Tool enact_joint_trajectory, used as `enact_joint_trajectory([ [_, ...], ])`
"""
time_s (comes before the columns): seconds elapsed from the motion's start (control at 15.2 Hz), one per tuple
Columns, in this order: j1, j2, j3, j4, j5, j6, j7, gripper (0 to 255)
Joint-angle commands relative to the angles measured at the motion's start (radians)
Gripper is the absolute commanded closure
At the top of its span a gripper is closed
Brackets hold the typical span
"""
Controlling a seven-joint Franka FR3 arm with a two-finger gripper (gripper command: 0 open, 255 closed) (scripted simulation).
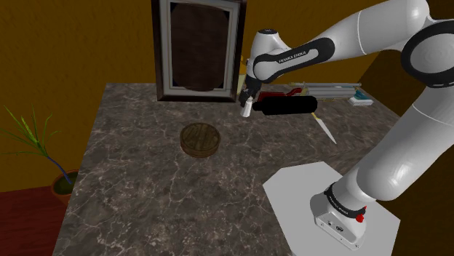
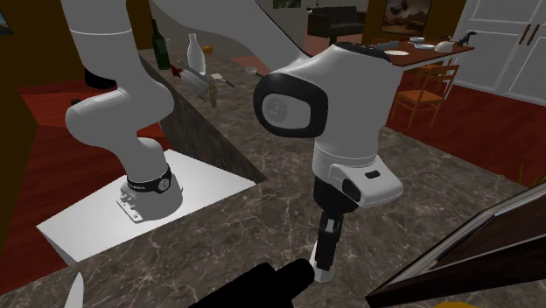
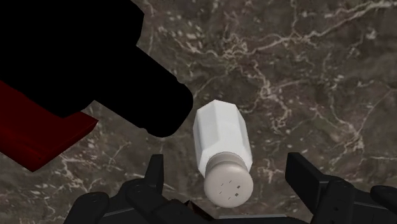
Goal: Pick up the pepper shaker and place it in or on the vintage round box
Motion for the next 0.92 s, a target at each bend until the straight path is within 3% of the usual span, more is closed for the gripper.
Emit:
enact_joint_trajectory([
  [0.0, 0.0, 0.0, 0.0, 0.0, 0.0, 0.0, 0.0, 255],
  [0.59, 0.0, 0.0, 0.0, 0.0, 0.0, 0.0, 0.0, 255],
  [0.86, 0.0, -0.029, 0.001, 0.021, 0.007, -0.05, -0.008, 255],
])
